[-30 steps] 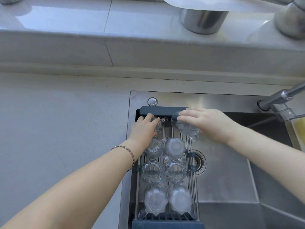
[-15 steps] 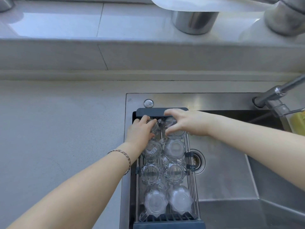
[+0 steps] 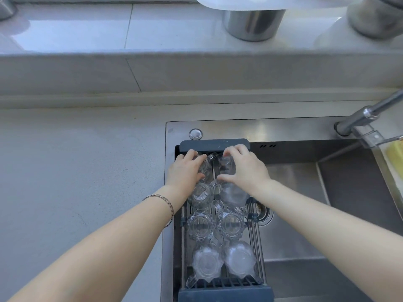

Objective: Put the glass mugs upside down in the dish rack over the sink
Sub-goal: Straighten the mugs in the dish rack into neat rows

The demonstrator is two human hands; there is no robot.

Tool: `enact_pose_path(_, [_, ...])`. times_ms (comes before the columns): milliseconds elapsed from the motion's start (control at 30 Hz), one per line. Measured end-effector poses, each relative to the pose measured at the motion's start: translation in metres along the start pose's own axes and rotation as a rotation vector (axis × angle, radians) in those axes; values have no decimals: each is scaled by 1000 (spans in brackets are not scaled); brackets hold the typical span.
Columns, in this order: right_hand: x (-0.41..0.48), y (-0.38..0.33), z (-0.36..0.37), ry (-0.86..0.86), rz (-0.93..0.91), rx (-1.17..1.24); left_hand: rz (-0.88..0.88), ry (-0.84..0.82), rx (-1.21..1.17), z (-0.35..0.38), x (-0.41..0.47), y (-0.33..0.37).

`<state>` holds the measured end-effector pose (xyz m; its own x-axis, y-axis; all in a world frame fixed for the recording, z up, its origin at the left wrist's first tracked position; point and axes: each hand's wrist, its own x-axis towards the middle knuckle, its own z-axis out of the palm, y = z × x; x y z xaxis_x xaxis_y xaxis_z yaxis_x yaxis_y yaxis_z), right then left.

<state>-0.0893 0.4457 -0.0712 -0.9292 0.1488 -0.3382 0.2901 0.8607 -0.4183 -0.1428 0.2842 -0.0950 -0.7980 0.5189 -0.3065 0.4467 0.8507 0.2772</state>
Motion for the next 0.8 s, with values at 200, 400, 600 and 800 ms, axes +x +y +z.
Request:
enact_pose_path(200, [-9, -2, 5, 141, 110, 77, 6, 7, 2, -1, 0, 0])
enact_pose_path(400, [-3, 1, -15, -64, -123, -188, 5, -5, 25, 0, 1, -1])
enact_pose_path(600, [16, 3, -8, -216, -374, -483, 7, -5, 24, -1, 1, -1])
enact_pose_path(800, [18, 11, 8, -145, -245, -138, 9, -5, 17, 0, 0, -2])
